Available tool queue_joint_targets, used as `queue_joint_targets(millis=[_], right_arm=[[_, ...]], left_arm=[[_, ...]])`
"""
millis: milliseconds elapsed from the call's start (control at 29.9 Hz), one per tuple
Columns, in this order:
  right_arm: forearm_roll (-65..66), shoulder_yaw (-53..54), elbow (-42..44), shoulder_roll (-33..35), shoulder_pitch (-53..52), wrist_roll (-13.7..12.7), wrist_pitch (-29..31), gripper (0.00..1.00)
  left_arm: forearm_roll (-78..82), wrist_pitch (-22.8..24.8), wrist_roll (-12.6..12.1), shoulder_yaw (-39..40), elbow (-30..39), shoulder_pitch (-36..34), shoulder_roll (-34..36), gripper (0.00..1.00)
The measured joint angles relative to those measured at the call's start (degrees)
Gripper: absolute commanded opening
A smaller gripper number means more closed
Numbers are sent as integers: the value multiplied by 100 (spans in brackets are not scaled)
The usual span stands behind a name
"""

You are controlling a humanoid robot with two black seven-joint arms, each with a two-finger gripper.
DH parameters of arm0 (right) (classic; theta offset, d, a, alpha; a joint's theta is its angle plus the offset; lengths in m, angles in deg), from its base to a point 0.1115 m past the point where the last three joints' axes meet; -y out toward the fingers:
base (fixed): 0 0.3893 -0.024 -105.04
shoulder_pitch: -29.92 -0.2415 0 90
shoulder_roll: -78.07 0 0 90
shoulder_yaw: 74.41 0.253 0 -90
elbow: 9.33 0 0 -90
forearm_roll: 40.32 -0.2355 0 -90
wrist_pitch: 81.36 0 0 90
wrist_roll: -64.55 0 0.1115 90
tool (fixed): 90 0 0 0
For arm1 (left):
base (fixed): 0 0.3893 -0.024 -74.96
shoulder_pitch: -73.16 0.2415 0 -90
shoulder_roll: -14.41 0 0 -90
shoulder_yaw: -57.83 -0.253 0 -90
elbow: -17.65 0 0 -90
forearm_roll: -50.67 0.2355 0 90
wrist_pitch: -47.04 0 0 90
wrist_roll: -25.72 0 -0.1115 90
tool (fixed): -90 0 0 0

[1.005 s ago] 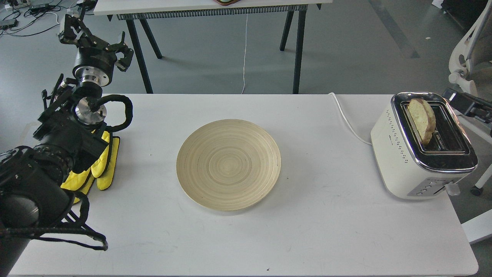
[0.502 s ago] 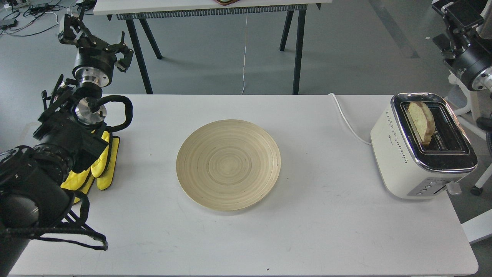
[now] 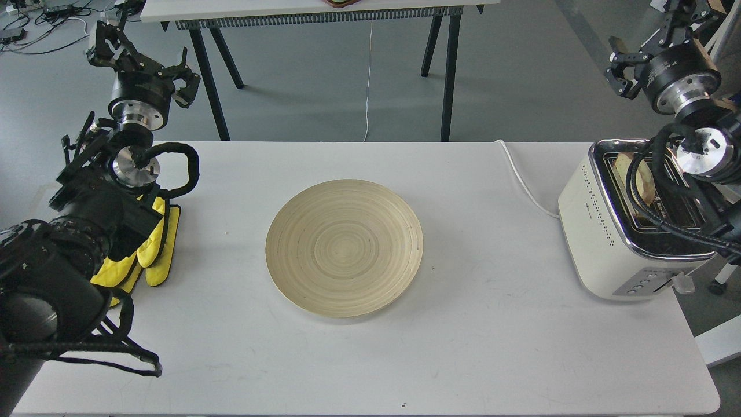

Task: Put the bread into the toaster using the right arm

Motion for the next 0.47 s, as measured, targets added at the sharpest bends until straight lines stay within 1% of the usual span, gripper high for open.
queue_joint_targets(millis=[100,268,335,469], right_arm=[[-129,264,314,-192,0,-2,359,99],[-227,235,804,-416,-51,-8,929,99],[-229,197,893,-473,-94,-11,1030,99],[-229,163,947,-497,-131,-1,1040,99]], left_arm=[[0,0,0,0,0,0,0,100],[-1,0,0,0,0,0,0,100],[0,0,0,0,0,0,0,100],[-1,0,-1,0,0,-2,-8,100]])
